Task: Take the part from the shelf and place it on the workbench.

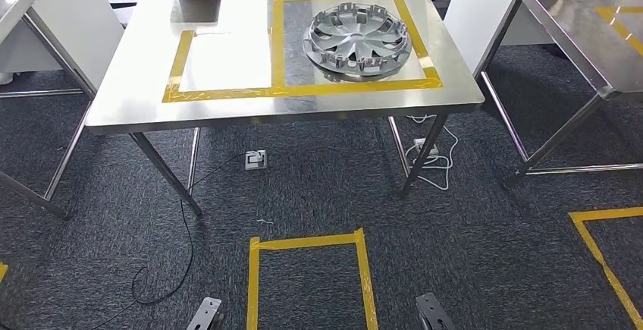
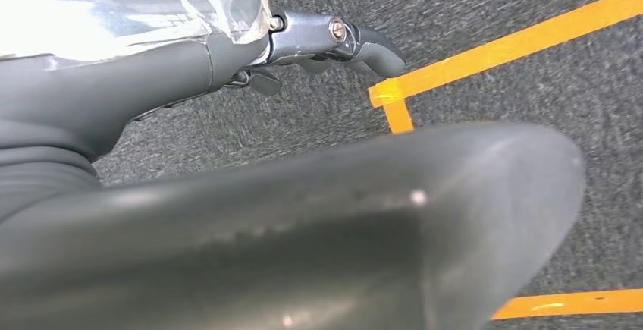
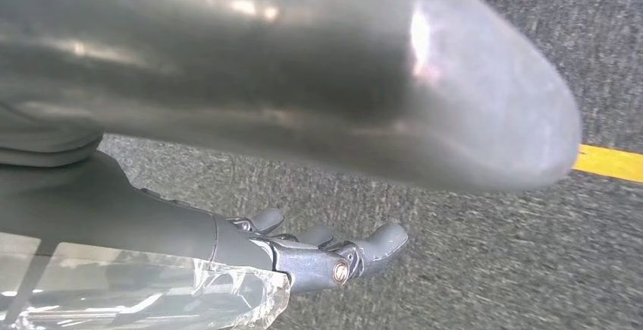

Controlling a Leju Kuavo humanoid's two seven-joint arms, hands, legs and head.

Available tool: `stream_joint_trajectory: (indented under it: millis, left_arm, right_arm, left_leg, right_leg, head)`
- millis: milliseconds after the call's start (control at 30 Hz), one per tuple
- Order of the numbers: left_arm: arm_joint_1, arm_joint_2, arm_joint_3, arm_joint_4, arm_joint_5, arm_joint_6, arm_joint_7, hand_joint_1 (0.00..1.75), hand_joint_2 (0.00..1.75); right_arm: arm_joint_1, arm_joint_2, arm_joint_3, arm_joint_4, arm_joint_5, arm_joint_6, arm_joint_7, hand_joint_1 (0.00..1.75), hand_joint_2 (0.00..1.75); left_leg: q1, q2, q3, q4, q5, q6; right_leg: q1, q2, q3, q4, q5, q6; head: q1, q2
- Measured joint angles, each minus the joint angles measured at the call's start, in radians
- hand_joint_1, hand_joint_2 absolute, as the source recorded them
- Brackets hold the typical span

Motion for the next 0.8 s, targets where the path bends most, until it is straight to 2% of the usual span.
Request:
stream_joint_trajectory:
  millis: [33, 67, 100, 133, 167, 233, 267, 300, 333, 400, 433, 467, 500, 533, 600, 633, 667, 767, 800]
  left_arm:
    - [0.0, 0.0, 0.0, 0.0, 0.0, 0.0, 0.0, 0.0, 0.0]
    - [0.0, -0.001, 0.0, 0.0, 0.0, 0.0, 0.0, 0.0, 0.0]
    - [0.0, -0.001, 0.0, 0.0, 0.0, 0.0, 0.0, 0.0, 0.0]
    - [-0.001, -0.001, 0.0, -0.001, 0.0, 0.0, 0.0, 0.0, 0.0]
    - [-0.001, -0.001, 0.0, -0.001, 0.0, 0.0, 0.001, 0.0, 0.0]
    - [0.0, 0.0, 0.0, -0.001, 0.0, 0.0, 0.004, 0.0, 0.0]
    - [0.0, 0.0, 0.0, -0.001, 0.0, 0.001, 0.005, 0.0, 0.0]
    - [0.0, 0.0, 0.0, -0.001, 0.0, 0.001, 0.005, 0.0, 0.0]
    - [0.0, 0.0, 0.0, -0.001, 0.0, 0.001, 0.005, 0.0, 0.0]
    - [0.0, 0.0, 0.0, -0.001, 0.002, 0.002, 0.006, 0.0, 0.0]
    - [0.001, 0.0, 0.0, -0.001, 0.003, 0.002, 0.006, 0.0, 0.0]
    - [0.001, 0.0, 0.0, -0.001, 0.004, 0.002, 0.006, 0.0, 0.0]
    - [0.001, 0.0, 0.0, -0.001, 0.005, 0.002, 0.006, 0.0, 0.0]
    - [0.001, 0.0, 0.0, -0.001, 0.005, 0.002, 0.006, 0.0, 0.0]
    - [0.001, 0.002, 0.0, -0.001, 0.006, 0.002, 0.006, 0.0, 0.0]
    - [0.0, 0.002, 0.0, -0.001, 0.007, 0.002, 0.006, 0.0, 0.0]
    - [0.0, 0.003, 0.0, -0.001, 0.007, 0.002, 0.006, 0.0, 0.0]
    - [0.003, 0.003, 0.0, -0.001, 0.008, 0.004, 0.005, 0.0, 0.0]
    - [0.002, 0.003, 0.0, -0.001, 0.008, 0.005, 0.005, 0.0, 0.0]
  right_arm:
    - [0.0, -0.001, 0.0, 0.0, 0.0, 0.0, 0.0, 0.0, 0.0]
    - [0.0, -0.001, 0.0, 0.0, -0.001, 0.0, 0.0, 0.0, 0.0]
    - [-0.001, -0.002, 0.0, 0.0, -0.002, 0.0, 0.0, 0.0, 0.0]
    - [-0.002, -0.002, 0.0, 0.0, -0.004, 0.0, 0.0, 0.0, 0.0]
    - [-0.003, -0.002, 0.0, 0.0, -0.007, 0.0, 0.001, 0.0, 0.0]
    - [-0.001, -0.002, 0.001, 0.0, -0.011, -0.001, 0.001, 0.0, 0.0]
    - [0.0, -0.001, 0.002, 0.0, -0.011, -0.001, 0.001, 0.0, 0.0]
    - [-0.001, 0.0, 0.003, 0.0, -0.012, -0.001, 0.001, 0.0, 0.0]
    - [-0.001, 0.0, 0.005, 0.0, -0.012, -0.001, 0.001, 0.0, 0.0]
    - [-0.001, 0.001, 0.007, 0.001, -0.013, -0.002, 0.001, 0.0, 0.0]
    - [0.0, 0.001, 0.008, 0.001, -0.014, -0.002, 0.001, 0.0, 0.0]
    - [0.001, 0.001, 0.009, 0.001, -0.014, -0.002, 0.001, 0.0, 0.0]
    - [0.001, 0.001, 0.011, 0.002, -0.015, -0.002, 0.001, 0.0, 0.0]
    - [0.001, 0.001, 0.013, 0.002, -0.015, -0.002, 0.001, 0.0, 0.0]
    - [0.0, 0.002, 0.017, 0.003, -0.017, -0.002, 0.001, 0.0, 0.0]
    - [-0.001, 0.002, 0.019, 0.003, -0.018, -0.003, 0.001, 0.0, 0.0]
    - [-0.002, 0.003, 0.021, 0.003, -0.02, -0.005, 0.001, 0.0, 0.0]
    - [-0.003, 0.003, 0.023, 0.003, -0.025, -0.009, 0.001, 0.0, 0.0]
    - [-0.003, 0.004, 0.024, 0.003, -0.025, -0.009, 0.001, 0.0, 0.0]
  left_leg:
    - [0.001, 0.0, -0.005, 0.003, 0.003, -0.003]
    - [0.001, 0.0, -0.01, 0.008, 0.005, -0.005]
    - [-0.001, 0.0, -0.016, 0.016, 0.004, -0.009]
    - [-0.002, 0.0, -0.022, 0.024, 0.005, -0.014]
    - [-0.004, 0.0, -0.027, 0.03, 0.006, -0.019]
    - [-0.003, -0.001, -0.032, 0.034, 0.011, -0.03]
    - [-0.001, -0.002, -0.036, 0.039, 0.007, -0.036]
    - [0.002, -0.003, -0.044, 0.057, -0.01, -0.042]
    - [0.004, -0.005, -0.059, 0.092, -0.039, -0.047]
    - [0.011, -0.006, -0.105, 0.219, -0.12, -0.058]
    - [0.013, -0.006, -0.125, 0.281, -0.15, -0.062]
    - [0.014, -0.006, -0.133, 0.318, -0.163, -0.063]
    - [0.015, -0.006, -0.121, 0.313, -0.156, -0.062]
    - [0.014, -0.006, -0.09, 0.27, -0.133, -0.059]
    - [0.012, -0.008, -0.001, 0.125, -0.083, -0.048]
    - [0.009, -0.009, 0.029, 0.071, -0.069, -0.042]
    - [0.005, -0.009, 0.045, 0.04, -0.064, -0.037]
    - [0.001, -0.007, 0.04, 0.026, -0.054, -0.022]
    - [0.002, -0.006, 0.039, 0.019, -0.045, -0.015]
  right_leg:
    - [-0.003, 0.0, 0.038, -0.059, 0.02, 0.011]
    - [-0.006, -0.001, 0.087, -0.139, 0.042, 0.02]
    - [-0.006, 0.0, 0.126, -0.209, 0.06, 0.021]
    - [-0.005, 0.001, 0.15, -0.255, 0.071, 0.016]
    - [-0.003, 0.002, 0.159, -0.275, 0.076, 0.007]
    - [-0.001, 0.003, 0.152, -0.274, 0.083, -0.012]
    - [-0.003, 0.003, 0.15, -0.275, 0.088, -0.02]
    - [-0.005, 0.002, 0.148, -0.276, 0.094, -0.028]
    - [-0.007, 0.002, 0.145, -0.277, 0.099, -0.035]
    - [-0.006, 0.001, 0.135, -0.275, 0.108, -0.043]
    - [-0.004, 0.001, 0.13, -0.275, 0.112, -0.043]
    - [-0.003, 0.002, 0.125, -0.274, 0.115, -0.042]
    - [-0.002, 0.002, 0.121, -0.273, 0.118, -0.041]
    - [-0.002, 0.002, 0.119, -0.273, 0.12, -0.039]
    - [0.0, 0.003, 0.117, -0.273, 0.124, -0.032]
    - [0.001, 0.003, 0.115, -0.273, 0.127, -0.028]
    - [0.002, 0.003, 0.113, -0.272, 0.13, -0.023]
    - [0.0, 0.002, 0.105, -0.274, 0.139, -0.005]
    - [-0.001, 0.002, 0.097, -0.263, 0.131, -0.003]
  head:
    - [0.0, 0.0]
    - [0.0, 0.0]
    - [0.0, 0.0]
    - [0.0, 0.0]
    - [0.0, 0.0]
    - [0.0, 0.0]
    - [0.0, 0.0]
    - [-0.002, 0.0]
    - [-0.003, 0.0]
    - [-0.007, 0.0]
    - [-0.007, 0.0]
    - [-0.007, 0.0]
    - [-0.007, 0.0]
    - [-0.007, 0.0]
    - [-0.007, 0.0]
    - [-0.006, 0.0]
    - [-0.006, 0.0]
    - [-0.006, 0.0]
    - [-0.005, 0.0]
